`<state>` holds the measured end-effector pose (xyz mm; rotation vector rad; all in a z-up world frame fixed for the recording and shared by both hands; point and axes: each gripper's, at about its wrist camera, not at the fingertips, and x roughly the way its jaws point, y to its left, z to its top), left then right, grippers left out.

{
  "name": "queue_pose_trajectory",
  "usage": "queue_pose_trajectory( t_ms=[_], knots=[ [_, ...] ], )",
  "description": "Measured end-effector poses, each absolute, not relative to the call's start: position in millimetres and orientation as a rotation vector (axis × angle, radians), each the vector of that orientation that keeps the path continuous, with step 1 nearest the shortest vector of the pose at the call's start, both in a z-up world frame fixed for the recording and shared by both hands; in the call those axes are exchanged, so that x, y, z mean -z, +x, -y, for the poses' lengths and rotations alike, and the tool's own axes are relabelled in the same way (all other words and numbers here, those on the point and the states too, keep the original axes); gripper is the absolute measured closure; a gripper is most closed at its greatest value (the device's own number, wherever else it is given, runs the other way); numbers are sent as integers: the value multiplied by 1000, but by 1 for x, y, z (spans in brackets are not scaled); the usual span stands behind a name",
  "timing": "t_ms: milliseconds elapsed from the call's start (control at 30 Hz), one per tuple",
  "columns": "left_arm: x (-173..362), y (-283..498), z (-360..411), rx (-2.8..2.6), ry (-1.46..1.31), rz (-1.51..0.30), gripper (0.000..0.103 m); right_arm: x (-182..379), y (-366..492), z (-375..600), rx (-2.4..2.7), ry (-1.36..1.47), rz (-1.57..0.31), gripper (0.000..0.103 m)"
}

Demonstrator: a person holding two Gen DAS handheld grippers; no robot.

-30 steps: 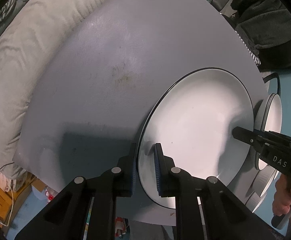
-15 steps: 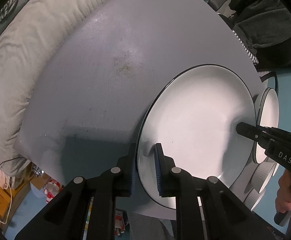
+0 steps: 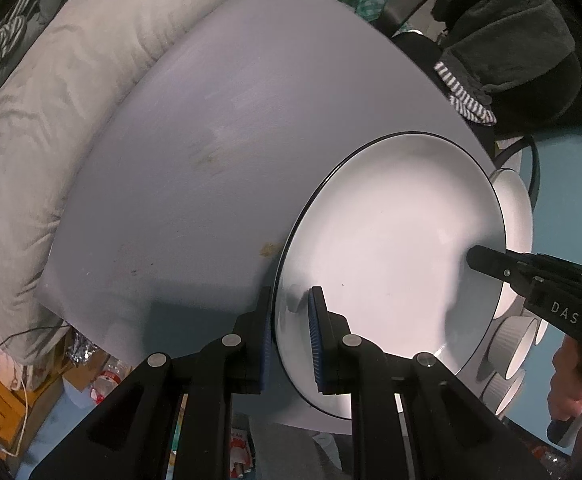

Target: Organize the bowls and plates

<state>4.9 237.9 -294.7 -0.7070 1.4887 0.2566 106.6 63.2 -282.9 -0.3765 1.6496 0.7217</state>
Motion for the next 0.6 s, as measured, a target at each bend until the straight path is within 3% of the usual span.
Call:
queue_pose_trajectory(
  t_ms=[600],
  knots=[
    [276, 54, -189, -171, -594, -1490, 87, 260, 140, 7, -651, -280, -1622, 90]
  ],
)
